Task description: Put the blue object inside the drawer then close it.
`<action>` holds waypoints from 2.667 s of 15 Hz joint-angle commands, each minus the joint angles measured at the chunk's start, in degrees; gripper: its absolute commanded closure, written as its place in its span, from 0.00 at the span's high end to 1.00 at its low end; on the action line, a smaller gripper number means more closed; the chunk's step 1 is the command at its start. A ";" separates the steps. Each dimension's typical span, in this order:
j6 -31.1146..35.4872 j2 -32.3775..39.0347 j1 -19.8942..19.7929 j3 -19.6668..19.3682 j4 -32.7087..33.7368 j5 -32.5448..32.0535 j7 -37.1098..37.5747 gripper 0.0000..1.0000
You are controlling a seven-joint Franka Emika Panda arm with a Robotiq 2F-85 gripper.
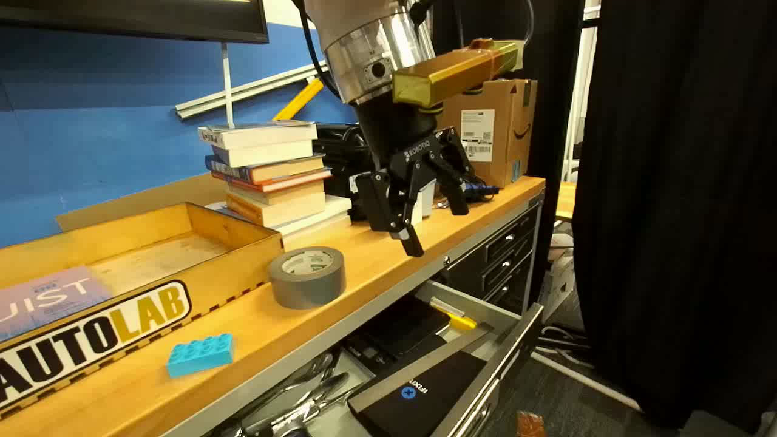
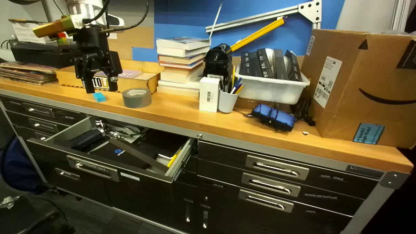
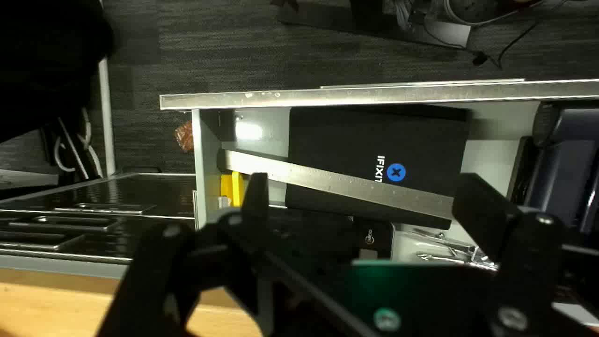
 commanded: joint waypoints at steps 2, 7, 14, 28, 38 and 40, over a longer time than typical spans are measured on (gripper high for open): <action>-0.18 0.04 1.84 -1.69 0.50 -0.25 0.26 1.00; -0.21 9.31 4.59 0.82 6.57 -2.48 4.47 1.00; 2.71 25.51 16.44 2.97 19.62 -10.38 8.79 1.00; 19.84 34.64 17.52 0.13 28.32 -7.68 -10.55 1.00; 17.56 36.39 15.64 0.48 29.14 -2.46 -28.64 1.00; 17.72 36.33 16.22 0.67 28.24 -2.97 -29.04 1.00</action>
